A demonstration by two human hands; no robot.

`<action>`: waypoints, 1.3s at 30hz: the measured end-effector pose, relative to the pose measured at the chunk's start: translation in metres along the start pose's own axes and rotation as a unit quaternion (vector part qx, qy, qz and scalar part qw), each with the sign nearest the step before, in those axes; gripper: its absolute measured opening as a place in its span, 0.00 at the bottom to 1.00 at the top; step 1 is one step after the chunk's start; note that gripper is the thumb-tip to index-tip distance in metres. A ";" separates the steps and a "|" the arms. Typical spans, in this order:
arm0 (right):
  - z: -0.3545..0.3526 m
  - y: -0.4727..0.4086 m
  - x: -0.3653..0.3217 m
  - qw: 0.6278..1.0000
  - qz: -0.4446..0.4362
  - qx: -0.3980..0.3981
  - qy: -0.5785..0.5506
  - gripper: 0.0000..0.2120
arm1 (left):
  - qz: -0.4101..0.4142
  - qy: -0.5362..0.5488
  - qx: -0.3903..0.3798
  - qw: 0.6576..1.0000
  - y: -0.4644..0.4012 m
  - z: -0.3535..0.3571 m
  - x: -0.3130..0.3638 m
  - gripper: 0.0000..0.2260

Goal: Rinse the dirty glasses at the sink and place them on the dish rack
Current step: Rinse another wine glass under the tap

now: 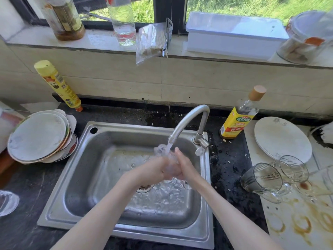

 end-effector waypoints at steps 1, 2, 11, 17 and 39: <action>0.000 -0.002 0.000 1.000 0.014 -0.009 0.009 0.35 | -0.009 -0.005 -0.017 1.000 0.001 0.000 -0.001 0.13; 0.001 0.000 -0.005 1.000 0.015 -0.022 0.000 0.33 | -0.016 -0.008 -0.011 1.000 0.002 -0.003 -0.001 0.11; 0.005 0.008 0.002 0.998 -0.010 -0.064 0.005 0.42 | -0.018 0.012 0.018 1.000 0.007 -0.010 0.003 0.11; 0.005 0.014 -0.006 0.996 0.022 -0.089 0.006 0.34 | -0.033 0.001 -0.043 0.999 0.008 -0.017 0.009 0.10; 0.002 0.005 0.004 0.999 0.000 -0.015 0.033 0.35 | 0.010 0.003 0.024 1.000 0.020 -0.008 0.010 0.05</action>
Point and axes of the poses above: each hand's wrist, its own y-axis away from the middle knuckle, its own z-axis out of the palm, x = y × z, the point moved 4 cm from there along -y, towards the middle knuckle, and after that the axes turned 3 degrees about -x, right-handed, at the moved point
